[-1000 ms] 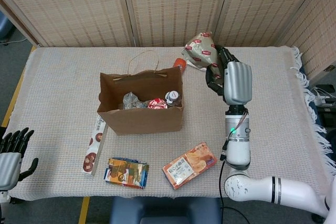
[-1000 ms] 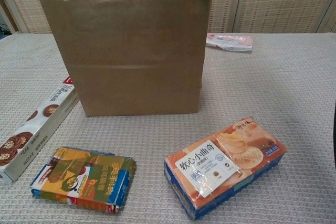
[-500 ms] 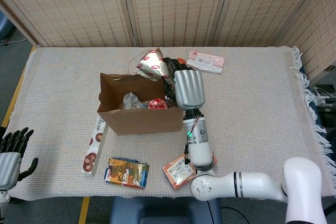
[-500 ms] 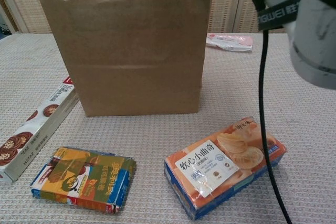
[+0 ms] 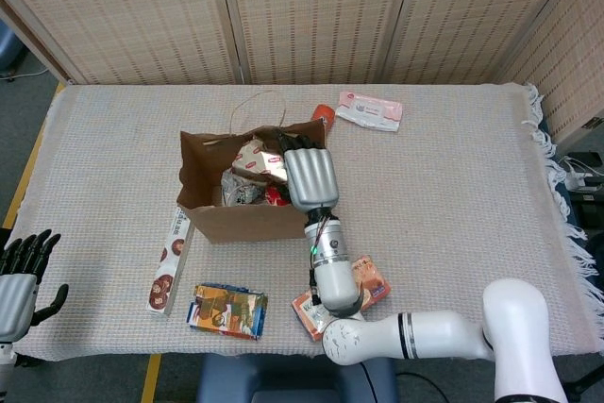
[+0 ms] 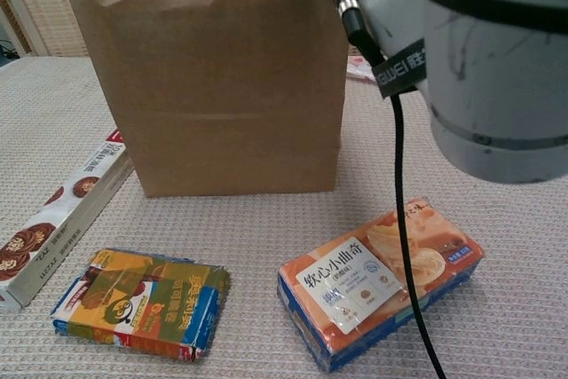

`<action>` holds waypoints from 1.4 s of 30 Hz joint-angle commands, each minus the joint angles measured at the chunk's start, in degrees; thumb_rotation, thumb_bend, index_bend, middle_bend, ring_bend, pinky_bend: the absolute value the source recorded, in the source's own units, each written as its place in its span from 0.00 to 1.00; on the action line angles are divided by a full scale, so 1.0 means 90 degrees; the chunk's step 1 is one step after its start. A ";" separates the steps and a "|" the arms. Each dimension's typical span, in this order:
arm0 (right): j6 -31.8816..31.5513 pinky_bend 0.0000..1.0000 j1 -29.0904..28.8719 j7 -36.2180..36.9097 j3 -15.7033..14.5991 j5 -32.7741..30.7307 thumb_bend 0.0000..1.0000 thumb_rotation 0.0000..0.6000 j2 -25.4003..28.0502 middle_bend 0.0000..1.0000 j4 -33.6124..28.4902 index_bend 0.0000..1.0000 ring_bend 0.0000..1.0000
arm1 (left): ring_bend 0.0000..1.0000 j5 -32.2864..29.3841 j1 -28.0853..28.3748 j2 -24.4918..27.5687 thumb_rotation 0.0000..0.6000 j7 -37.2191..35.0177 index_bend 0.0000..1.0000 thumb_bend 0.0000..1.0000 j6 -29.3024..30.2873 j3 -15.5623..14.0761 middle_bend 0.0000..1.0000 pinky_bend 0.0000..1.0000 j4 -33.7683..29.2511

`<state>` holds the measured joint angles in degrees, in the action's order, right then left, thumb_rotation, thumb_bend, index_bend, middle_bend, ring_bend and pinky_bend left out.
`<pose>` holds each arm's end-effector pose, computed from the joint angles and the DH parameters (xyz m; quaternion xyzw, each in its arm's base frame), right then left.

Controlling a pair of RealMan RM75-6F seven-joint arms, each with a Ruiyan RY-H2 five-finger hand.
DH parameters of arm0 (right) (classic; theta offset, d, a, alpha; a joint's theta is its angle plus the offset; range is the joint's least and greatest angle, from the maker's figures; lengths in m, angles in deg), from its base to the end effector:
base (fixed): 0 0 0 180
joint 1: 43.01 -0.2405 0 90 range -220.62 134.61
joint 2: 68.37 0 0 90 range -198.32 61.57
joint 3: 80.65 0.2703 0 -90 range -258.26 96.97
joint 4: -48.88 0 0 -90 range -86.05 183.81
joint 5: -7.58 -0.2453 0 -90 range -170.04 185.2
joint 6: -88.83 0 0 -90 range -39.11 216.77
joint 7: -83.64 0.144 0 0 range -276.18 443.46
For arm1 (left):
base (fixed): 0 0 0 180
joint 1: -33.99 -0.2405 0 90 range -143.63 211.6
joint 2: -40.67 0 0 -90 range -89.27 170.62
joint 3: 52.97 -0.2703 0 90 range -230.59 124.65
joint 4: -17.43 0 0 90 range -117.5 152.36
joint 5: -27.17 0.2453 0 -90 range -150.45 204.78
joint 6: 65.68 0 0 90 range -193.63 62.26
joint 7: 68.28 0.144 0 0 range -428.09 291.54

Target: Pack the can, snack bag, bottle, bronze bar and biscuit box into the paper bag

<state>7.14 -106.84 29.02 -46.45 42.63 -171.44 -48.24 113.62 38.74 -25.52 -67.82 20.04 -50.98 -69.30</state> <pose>0.0680 -0.3701 -0.0189 0.6197 -0.3840 0.4674 0.5000 -0.3558 0.1822 0.1304 -0.6075 -0.3664 -0.3687 0.6006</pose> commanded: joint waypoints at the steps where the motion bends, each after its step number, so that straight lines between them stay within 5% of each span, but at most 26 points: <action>1: 0.0023 0.19 0.0044 0.0057 0.0060 -0.0063 0.07 1.00 0.0195 0.12 -0.0238 0.00 0.03 | 0.00 -0.0005 0.0000 -0.0003 1.00 0.0019 0.05 0.39 -0.0001 0.0001 0.00 0.00 -0.0004; 7: -0.0060 0.18 0.0279 0.0487 0.0106 0.0183 0.06 1.00 0.0593 0.11 -0.0778 0.00 0.02 | 0.00 -0.0022 -0.0008 -0.0019 1.00 0.0072 0.05 0.39 0.0014 0.0009 0.00 0.00 -0.0013; 14: -0.0136 0.17 0.1141 0.0809 -0.0154 0.0473 0.06 1.00 0.1842 0.11 -0.2023 0.00 0.02 | 0.00 -0.0032 -0.0018 -0.0023 1.00 0.0075 0.05 0.39 0.0024 0.0010 0.00 0.00 -0.0019; 20: 0.0550 0.17 0.2372 0.1674 -0.0858 0.1005 0.06 1.00 0.3597 0.11 -0.3018 0.00 0.02 | 0.00 -0.0029 -0.0021 -0.0033 1.00 0.0129 0.05 0.39 0.0037 0.0011 0.00 0.00 -0.0027; 27: 0.2144 0.17 0.3303 0.2905 -0.2272 0.2690 0.06 1.00 0.5002 0.11 -0.2883 0.00 0.02 | 0.00 -0.0052 -0.0027 -0.0065 1.00 0.0257 0.05 0.39 0.0058 0.0027 0.00 0.00 -0.0052; 33: 0.2845 0.16 0.3355 0.2869 -0.3130 0.3480 0.06 1.00 0.4795 0.11 -0.2268 0.00 0.02 | 0.00 -0.0067 -0.0030 -0.0079 1.00 0.0310 0.05 0.39 0.0067 0.0037 0.00 0.00 -0.0058; 42: 0.3314 0.12 0.2759 0.1728 -0.3496 0.2612 0.00 1.00 0.3587 0.06 -0.1578 0.00 0.00 | 0.00 -0.0066 -0.0030 -0.0067 1.00 0.0260 0.05 0.39 0.0056 0.0036 0.00 0.00 -0.0052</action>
<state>36.07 -80.35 47.07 -77.06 68.53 -136.49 -63.97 113.02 38.46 -26.13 -65.49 20.55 -50.66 -69.78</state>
